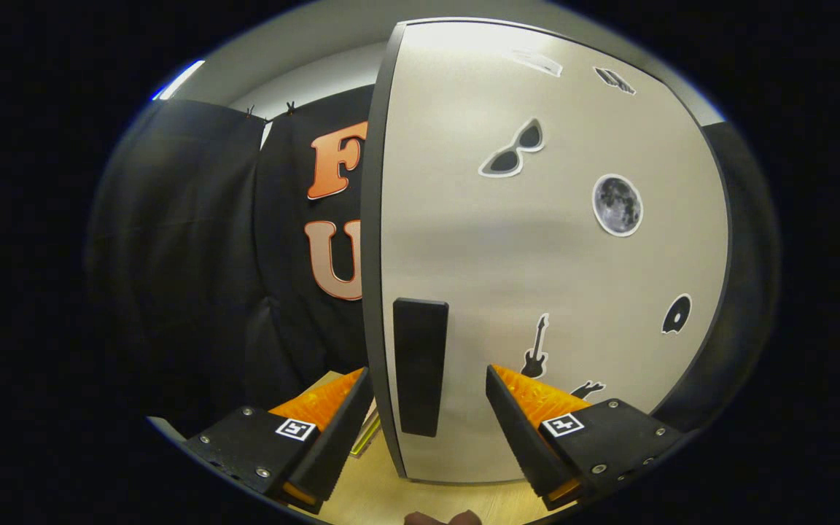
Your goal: Open the shoe cabinet door, grab the shoes and put them into the shoe cabinet, then close the shoe cabinet door.
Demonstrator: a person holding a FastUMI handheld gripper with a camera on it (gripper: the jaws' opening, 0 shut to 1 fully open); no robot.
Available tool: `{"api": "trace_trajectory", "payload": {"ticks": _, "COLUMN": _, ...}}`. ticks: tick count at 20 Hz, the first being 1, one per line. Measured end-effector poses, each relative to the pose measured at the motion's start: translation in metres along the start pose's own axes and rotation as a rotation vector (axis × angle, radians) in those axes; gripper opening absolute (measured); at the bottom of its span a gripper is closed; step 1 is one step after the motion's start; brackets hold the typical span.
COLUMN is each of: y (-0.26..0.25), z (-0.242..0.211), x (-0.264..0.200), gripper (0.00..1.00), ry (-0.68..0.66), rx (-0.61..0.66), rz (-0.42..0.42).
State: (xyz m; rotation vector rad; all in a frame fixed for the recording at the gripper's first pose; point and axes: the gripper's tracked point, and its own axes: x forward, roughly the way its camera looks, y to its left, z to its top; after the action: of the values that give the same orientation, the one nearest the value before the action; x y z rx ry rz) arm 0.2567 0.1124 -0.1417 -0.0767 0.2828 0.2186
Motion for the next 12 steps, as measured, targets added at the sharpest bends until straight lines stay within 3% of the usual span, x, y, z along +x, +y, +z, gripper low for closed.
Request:
{"api": "trace_trajectory", "payload": {"ticks": 5, "y": -0.006, "z": 0.021, "x": -0.05, "gripper": 0.97, "ry": -0.052, "rx": 0.016, "rz": -0.036}}
{"api": "trace_trajectory", "payload": {"ticks": 12, "y": -0.03, "z": 0.041, "x": -0.128, "gripper": 0.97, "ry": -0.117, "rx": 0.046, "rz": -0.155}}
